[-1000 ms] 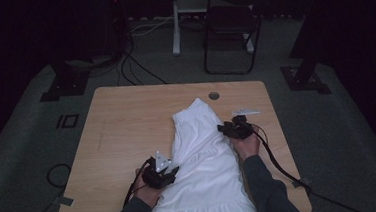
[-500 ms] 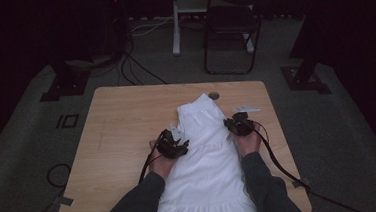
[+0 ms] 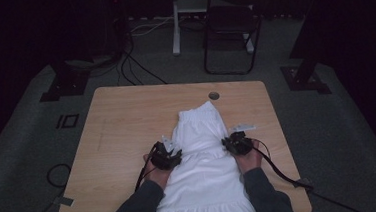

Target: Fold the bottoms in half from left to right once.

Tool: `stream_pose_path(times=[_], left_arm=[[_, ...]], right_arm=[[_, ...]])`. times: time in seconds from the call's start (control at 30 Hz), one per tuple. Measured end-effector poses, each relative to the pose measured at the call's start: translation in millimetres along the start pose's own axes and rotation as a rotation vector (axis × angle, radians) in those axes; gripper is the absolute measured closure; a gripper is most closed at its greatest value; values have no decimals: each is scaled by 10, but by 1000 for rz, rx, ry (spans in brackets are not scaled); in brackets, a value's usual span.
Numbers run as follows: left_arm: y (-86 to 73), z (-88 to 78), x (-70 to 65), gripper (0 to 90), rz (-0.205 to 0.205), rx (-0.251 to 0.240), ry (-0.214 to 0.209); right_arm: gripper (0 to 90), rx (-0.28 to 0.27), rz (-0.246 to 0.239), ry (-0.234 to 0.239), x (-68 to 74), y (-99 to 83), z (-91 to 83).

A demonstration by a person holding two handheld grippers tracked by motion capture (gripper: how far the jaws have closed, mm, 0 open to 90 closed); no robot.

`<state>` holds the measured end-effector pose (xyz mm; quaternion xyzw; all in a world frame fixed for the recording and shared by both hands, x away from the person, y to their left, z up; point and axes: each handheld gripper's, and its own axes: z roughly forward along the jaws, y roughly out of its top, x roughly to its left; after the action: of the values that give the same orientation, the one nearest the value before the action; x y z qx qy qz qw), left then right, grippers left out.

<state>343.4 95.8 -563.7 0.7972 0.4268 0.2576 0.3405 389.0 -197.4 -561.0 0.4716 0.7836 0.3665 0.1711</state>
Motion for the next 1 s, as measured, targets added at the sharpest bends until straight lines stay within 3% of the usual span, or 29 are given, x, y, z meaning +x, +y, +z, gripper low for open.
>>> stream_pose_path(times=[0.13, 0.2, 0.3, 0.43, 0.47, 0.57, 0.63, 0.67, 0.73, 0.83, 0.97, 1.0], left_arm=[[-167, -195, -96, 494, 38, -12, 12], [-187, -220, -134, 494, 70, -17, 31], [-179, -209, -143, 493, 79, -20, 34], [-177, -208, -126, 492, 70, -17, 24], [-177, -208, -122, 490, 66, -17, 22], [-178, -211, -120, 465, 65, -18, 28], [-181, -215, -129, 461, 71, -21, 40], [-185, -218, -136, 447, 78, -24, 46], [-193, -228, -159, 446, 93, -27, 61], [-198, -237, -196, 447, 123, -34, 80], [-198, -237, -195, 447, 123, -32, 80], [-198, -234, -191, 447, 118, -34, 76]], right_arm=[[808, 43, 9, 90, 144, -167, -188], [762, 66, 13, 113, 152, -162, -243], [592, -54, 18, 115, 60, 30, -312], [508, -102, 0, 94, -4, 280, -228], [458, -84, 1, 113, -22, 390, -123], [411, -37, -51, 92, 4, 501, 116], [442, -5, -60, 89, 18, 513, 192], [721, 40, -109, 87, 48, 516, 276], [838, -11, -136, 18, 62, 546, 229], [856, -135, -81, -45, -9, 662, 89], [818, -87, -84, -62, -34, 718, 246], [710, -61, -63, -64, -42, 709, 323]])
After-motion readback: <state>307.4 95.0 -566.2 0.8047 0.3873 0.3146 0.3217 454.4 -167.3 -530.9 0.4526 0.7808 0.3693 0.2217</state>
